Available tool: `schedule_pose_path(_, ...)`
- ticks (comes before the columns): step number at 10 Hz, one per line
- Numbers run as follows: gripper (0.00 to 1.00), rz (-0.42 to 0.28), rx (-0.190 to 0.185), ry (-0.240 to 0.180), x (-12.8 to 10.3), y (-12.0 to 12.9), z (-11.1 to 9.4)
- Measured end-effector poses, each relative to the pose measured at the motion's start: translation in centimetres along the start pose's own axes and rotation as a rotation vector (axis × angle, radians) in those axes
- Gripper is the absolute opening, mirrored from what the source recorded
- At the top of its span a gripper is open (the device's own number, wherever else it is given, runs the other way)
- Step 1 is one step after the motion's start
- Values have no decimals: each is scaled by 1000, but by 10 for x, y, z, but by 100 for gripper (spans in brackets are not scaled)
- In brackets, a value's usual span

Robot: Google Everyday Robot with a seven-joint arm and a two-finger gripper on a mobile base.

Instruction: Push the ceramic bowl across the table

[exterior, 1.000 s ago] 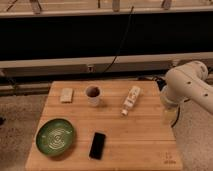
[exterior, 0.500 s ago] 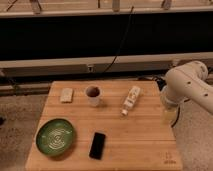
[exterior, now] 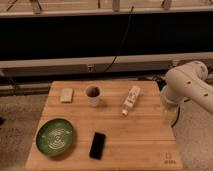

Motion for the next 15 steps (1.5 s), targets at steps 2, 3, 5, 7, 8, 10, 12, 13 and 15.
schedule_pose_path(2,80,-18,-3,6,-13,0,0)
schedule_pose_path(3,80,-33,-6,8,-28,0,0)
schedule_pose_path(5,80,-74,-14,13,-66,0,0)
schedule_pose_path(7,80,-110,-20,20,-87,2,0)
schedule_pose_path(8,80,-134,-23,23,-103,2,-1)
schedule_pose_path(10,80,-158,-23,26,-112,0,-1)
schedule_pose_path(12,80,-192,-27,33,-135,1,2)
schedule_pose_path(13,80,-210,-25,34,-148,0,3)
schedule_pose_path(15,80,-245,-20,37,-167,0,5)
